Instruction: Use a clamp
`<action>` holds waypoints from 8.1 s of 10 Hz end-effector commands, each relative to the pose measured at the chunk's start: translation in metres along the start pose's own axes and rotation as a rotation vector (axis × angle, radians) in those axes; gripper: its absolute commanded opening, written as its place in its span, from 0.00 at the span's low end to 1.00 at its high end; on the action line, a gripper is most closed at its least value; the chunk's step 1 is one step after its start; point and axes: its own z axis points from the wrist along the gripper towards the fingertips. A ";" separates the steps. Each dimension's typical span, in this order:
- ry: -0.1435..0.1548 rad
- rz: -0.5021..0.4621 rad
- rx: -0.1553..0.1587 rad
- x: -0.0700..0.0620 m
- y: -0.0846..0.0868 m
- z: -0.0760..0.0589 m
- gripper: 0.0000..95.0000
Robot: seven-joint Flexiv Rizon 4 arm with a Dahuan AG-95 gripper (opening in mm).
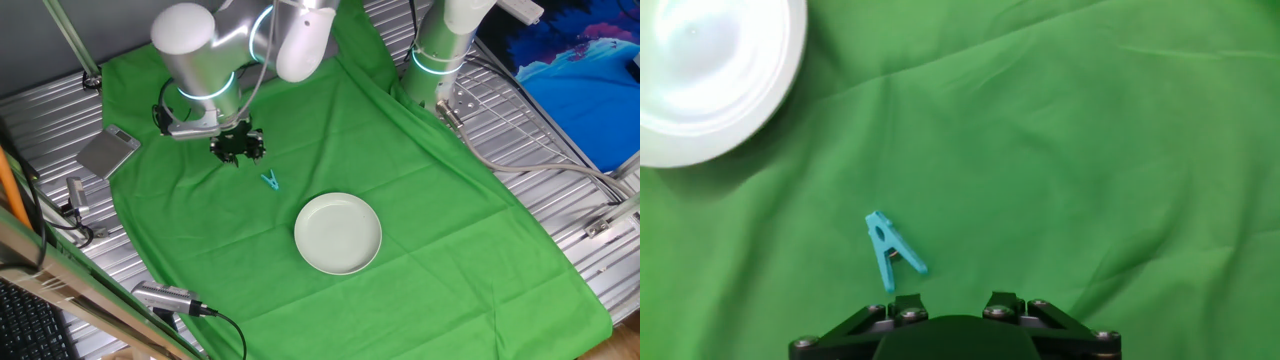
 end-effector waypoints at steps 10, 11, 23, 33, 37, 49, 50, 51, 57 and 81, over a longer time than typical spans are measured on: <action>0.006 -0.060 -0.015 0.000 0.001 0.003 0.40; 0.011 -0.078 -0.022 0.000 0.001 0.003 0.40; 0.014 -0.140 -0.028 -0.003 0.018 0.010 0.60; 0.003 -0.127 0.039 0.000 0.042 0.031 0.60; 0.001 -0.140 0.057 0.000 0.041 0.044 0.60; 0.009 -0.130 0.078 -0.002 0.040 0.052 0.40; 0.008 -0.130 0.080 -0.002 0.040 0.053 0.40; 0.007 -0.130 0.081 -0.002 0.040 0.054 0.40; -0.001 -0.194 0.089 -0.002 0.040 0.054 0.40; 0.018 0.150 -0.194 -0.009 0.056 -0.001 0.00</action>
